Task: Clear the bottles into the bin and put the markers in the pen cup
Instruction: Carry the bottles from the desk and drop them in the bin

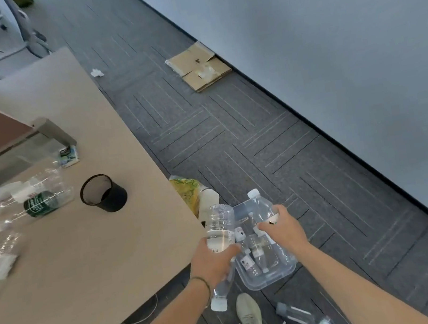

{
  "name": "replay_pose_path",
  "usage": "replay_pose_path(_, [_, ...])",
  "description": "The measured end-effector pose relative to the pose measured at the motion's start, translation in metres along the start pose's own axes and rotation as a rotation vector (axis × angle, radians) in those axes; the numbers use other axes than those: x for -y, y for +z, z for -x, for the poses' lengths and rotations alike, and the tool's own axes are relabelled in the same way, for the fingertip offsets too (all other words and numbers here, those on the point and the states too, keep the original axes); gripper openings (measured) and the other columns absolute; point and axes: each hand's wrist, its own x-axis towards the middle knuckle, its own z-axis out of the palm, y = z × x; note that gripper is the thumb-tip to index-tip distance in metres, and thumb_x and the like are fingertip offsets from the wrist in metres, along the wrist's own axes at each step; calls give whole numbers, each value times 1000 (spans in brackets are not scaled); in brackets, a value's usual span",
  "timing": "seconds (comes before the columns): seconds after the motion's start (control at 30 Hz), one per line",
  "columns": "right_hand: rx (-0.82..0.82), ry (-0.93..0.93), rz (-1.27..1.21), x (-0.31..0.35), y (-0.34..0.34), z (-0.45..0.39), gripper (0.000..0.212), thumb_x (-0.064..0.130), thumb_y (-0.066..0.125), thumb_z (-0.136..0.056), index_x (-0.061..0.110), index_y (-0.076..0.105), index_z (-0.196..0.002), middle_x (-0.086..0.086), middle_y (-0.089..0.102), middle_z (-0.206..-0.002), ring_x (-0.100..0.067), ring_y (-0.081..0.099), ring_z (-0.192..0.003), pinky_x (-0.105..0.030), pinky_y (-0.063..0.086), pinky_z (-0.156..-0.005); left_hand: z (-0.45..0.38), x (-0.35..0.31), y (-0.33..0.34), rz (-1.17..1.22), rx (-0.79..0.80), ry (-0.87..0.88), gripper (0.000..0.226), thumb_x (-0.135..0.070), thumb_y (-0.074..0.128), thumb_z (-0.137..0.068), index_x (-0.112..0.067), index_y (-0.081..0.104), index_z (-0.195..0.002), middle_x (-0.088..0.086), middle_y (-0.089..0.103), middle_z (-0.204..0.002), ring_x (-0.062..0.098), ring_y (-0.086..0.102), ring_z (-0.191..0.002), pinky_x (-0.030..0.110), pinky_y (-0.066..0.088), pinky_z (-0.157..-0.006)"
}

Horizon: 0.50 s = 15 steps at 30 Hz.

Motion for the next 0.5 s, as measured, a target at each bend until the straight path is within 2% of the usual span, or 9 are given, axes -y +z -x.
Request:
replay_pose_path(0.1, [-12,32,17,-10,-8,-24,69,44,67,-83,23,42,-143,-5,57,-126,-23,58,-101,-41,49,-86,-18,-2,24,-24,5,-29,55,-43,87,-70,-27,56,-113,-2,69,-99,17,68,-82,38,61,-78])
replay_pose_path(0.2, [-67,34,28,-20,-16,-32,71,45,66,-84,25,40,-147,-8,53,-133,-24,59,-108,-41,48,-87,-31,-1,40,-53,3,-83,62,-46,84,-71,-23,52,-119,-1,68,-101,19,68,-89,37,57,-82])
replay_pose_path(0.33, [-76,4,6,-32,-27,-30,65,39,66,-85,25,44,-144,-1,59,-111,-17,60,-93,-41,51,-82,-46,-7,54,-74,15,-149,85,-49,76,-60,-17,43,-132,3,63,-103,25,66,-94,42,56,-90])
replay_pose_path(0.43, [-61,-2,16,-39,-33,-28,60,32,64,-86,25,46,-142,3,59,-93,-13,59,-82,-37,48,-72,-56,-15,61,-154,28,-138,78,-42,74,-70,-18,41,-137,4,60,-115,27,64,-102,40,54,-94])
replay_pose_path(0.5, [-59,-9,21,-42,-35,-26,59,29,63,-85,26,47,-141,3,59,-84,-13,59,-75,-35,47,-68,-59,-20,63,-322,42,-84,70,-37,72,-81,-20,40,-140,8,56,-124,28,61,-108,34,50,-92])
